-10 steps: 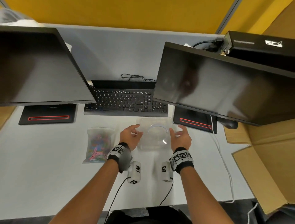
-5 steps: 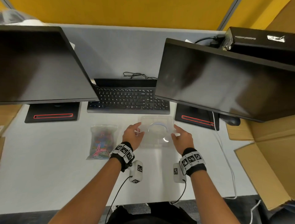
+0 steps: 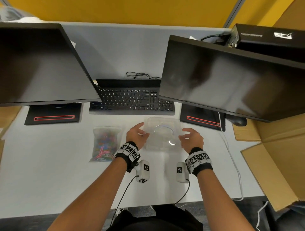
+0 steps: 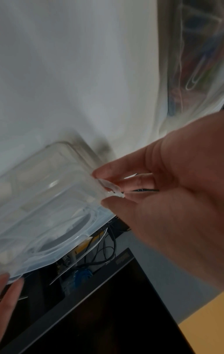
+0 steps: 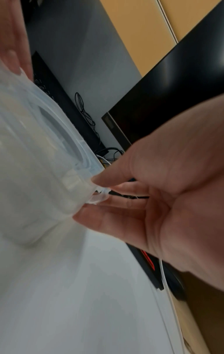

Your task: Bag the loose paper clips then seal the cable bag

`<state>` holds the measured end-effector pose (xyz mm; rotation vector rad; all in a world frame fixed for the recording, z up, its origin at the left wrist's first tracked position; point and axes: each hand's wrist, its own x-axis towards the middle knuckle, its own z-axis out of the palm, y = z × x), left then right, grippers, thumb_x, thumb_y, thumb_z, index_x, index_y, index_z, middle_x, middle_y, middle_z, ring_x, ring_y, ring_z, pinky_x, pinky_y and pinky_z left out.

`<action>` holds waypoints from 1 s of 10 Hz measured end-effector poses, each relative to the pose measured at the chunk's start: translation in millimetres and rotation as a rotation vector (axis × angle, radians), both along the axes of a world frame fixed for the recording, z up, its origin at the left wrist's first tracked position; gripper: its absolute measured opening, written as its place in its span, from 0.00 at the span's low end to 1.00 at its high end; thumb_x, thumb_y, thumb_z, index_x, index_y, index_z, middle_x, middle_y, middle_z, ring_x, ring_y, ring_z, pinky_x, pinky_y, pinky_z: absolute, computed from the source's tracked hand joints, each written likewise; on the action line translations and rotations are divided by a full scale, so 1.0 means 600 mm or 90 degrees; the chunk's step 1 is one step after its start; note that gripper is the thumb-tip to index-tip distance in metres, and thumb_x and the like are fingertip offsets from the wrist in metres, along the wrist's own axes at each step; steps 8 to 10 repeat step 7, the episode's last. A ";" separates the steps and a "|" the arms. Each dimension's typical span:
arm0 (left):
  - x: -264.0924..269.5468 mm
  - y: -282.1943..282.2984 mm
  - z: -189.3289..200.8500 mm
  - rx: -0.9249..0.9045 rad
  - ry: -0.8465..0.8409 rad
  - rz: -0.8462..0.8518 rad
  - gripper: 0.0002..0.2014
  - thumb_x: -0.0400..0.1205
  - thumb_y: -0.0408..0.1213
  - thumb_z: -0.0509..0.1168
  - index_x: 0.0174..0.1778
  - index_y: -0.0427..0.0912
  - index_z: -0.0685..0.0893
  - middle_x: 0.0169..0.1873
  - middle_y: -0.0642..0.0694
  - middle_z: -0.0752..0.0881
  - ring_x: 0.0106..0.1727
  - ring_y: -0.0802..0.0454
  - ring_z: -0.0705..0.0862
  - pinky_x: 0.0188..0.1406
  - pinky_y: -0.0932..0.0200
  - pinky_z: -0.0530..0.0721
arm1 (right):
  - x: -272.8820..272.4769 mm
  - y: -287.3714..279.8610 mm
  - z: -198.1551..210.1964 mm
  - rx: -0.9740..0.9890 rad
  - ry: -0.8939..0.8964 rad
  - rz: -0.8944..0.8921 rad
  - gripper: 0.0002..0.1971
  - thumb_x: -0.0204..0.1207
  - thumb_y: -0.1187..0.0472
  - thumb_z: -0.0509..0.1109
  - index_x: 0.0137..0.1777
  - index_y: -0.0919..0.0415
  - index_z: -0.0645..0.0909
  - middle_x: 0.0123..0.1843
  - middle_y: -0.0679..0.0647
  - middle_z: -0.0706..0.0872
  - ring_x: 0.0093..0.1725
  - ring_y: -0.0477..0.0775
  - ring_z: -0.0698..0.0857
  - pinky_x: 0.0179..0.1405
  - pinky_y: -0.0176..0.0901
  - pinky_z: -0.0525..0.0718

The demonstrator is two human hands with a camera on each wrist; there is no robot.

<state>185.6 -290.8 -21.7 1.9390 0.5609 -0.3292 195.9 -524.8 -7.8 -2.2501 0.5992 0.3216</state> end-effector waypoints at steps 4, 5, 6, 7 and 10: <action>-0.003 -0.016 0.013 0.166 -0.041 -0.059 0.08 0.79 0.36 0.71 0.38 0.38 0.92 0.34 0.41 0.90 0.39 0.46 0.83 0.47 0.63 0.81 | 0.001 0.002 0.022 0.057 0.038 -0.085 0.09 0.67 0.58 0.80 0.47 0.55 0.89 0.43 0.55 0.92 0.39 0.53 0.91 0.52 0.50 0.90; -0.006 -0.012 0.016 0.178 -0.042 -0.078 0.10 0.78 0.36 0.72 0.30 0.48 0.86 0.28 0.45 0.81 0.36 0.50 0.75 0.42 0.67 0.76 | 0.000 0.013 0.032 -0.083 0.022 0.019 0.08 0.72 0.57 0.76 0.49 0.57 0.91 0.47 0.55 0.92 0.48 0.57 0.90 0.57 0.43 0.86; -0.008 -0.009 0.022 0.140 -0.036 -0.065 0.08 0.77 0.36 0.73 0.33 0.48 0.86 0.31 0.47 0.79 0.37 0.50 0.76 0.46 0.68 0.75 | 0.002 0.032 0.045 -0.312 0.039 0.198 0.10 0.79 0.59 0.66 0.47 0.61 0.89 0.45 0.57 0.89 0.47 0.58 0.88 0.46 0.41 0.85; -0.013 0.003 0.027 0.113 -0.023 -0.040 0.12 0.78 0.40 0.74 0.55 0.40 0.91 0.44 0.45 0.93 0.49 0.49 0.89 0.57 0.65 0.80 | 0.019 0.045 0.078 -0.377 0.057 0.236 0.07 0.78 0.61 0.67 0.51 0.64 0.83 0.51 0.59 0.88 0.51 0.59 0.87 0.47 0.45 0.84; -0.013 0.003 0.027 0.113 -0.023 -0.040 0.12 0.78 0.40 0.74 0.55 0.40 0.91 0.44 0.45 0.93 0.49 0.49 0.89 0.57 0.65 0.80 | 0.019 0.045 0.078 -0.377 0.057 0.236 0.07 0.78 0.61 0.67 0.51 0.64 0.83 0.51 0.59 0.88 0.51 0.59 0.87 0.47 0.45 0.84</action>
